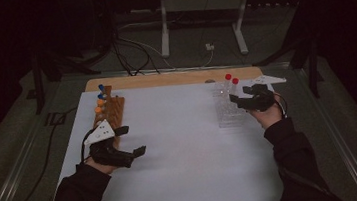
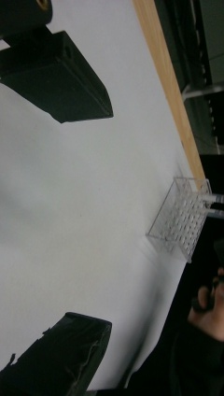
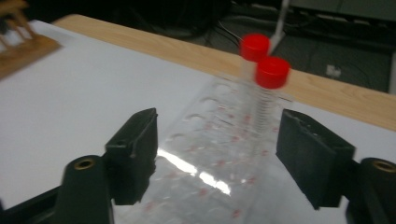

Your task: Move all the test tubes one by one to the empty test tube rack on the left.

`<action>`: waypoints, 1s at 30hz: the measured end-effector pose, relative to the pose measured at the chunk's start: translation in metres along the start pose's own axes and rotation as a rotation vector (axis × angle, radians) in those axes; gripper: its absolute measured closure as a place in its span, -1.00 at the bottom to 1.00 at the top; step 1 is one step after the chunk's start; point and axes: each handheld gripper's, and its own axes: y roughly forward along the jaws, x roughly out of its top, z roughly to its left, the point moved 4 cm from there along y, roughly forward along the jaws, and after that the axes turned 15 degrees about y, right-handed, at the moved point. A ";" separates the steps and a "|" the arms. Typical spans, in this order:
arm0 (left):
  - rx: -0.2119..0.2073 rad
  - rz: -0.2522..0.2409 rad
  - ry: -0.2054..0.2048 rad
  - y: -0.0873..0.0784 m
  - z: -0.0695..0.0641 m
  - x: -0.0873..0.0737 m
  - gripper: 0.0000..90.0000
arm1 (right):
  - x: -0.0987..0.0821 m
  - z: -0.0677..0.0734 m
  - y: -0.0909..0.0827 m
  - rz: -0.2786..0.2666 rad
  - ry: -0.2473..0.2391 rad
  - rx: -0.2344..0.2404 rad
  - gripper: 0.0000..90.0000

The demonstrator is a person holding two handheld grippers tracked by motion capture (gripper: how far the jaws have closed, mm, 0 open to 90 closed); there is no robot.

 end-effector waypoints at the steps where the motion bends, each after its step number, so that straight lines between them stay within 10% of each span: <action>1: -0.003 0.001 0.004 0.000 -0.001 0.000 -0.95 | 0.001 -0.003 0.004 0.007 0.001 -0.012 -0.17; 16: -0.004 0.000 0.007 -0.001 -0.001 -0.001 -0.95 | 0.006 -0.022 0.046 0.038 0.011 -0.111 0.34; 20: 0.000 0.002 0.005 0.000 -0.001 -0.002 -0.95 | 0.008 -0.022 0.049 0.033 0.009 -0.135 0.63; 30: -0.002 -0.001 0.007 -0.001 -0.001 0.001 -0.95 | 0.025 -0.014 0.032 -0.002 -0.020 -0.138 0.66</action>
